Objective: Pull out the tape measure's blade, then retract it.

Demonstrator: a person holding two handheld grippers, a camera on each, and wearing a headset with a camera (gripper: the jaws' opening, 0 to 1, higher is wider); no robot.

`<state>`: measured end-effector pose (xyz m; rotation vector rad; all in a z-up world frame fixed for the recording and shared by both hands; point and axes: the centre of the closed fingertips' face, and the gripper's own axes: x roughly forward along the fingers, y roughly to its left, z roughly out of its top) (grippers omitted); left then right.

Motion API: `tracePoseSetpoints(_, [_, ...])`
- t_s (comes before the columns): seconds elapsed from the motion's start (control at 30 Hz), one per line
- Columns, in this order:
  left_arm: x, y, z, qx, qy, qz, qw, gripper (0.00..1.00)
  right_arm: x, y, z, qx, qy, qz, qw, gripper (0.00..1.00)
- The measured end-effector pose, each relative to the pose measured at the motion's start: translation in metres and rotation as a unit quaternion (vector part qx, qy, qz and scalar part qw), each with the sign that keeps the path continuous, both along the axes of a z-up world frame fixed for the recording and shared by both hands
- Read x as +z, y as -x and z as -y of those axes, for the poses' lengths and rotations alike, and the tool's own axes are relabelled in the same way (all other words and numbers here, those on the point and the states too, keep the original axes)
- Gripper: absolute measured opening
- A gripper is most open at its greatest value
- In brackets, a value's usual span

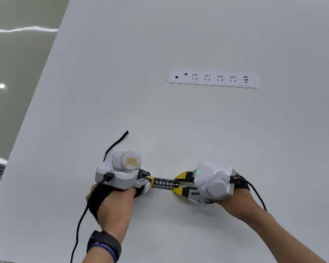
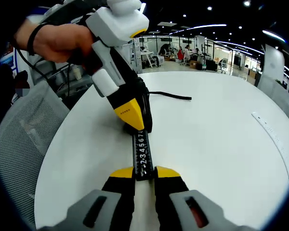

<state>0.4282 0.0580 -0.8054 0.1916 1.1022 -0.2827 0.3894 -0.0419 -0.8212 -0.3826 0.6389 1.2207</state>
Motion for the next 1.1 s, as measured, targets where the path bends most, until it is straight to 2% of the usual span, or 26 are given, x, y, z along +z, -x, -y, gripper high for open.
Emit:
tracePoseSetpoints(0.43, [0.000, 0.000, 0.000, 0.002, 0.002, -0.001, 1.0000, 0.64, 0.001, -0.001, -0.007, 0.010, -0.003, 0.001, 0.9999, 0.14])
tracePoseSetpoints(1.1, [0.000, -0.001, 0.001, -0.011, -0.017, 0.011, 0.9997, 0.64, 0.001, -0.003, -0.021, 0.018, -0.014, -0.001, 0.9997, 0.14])
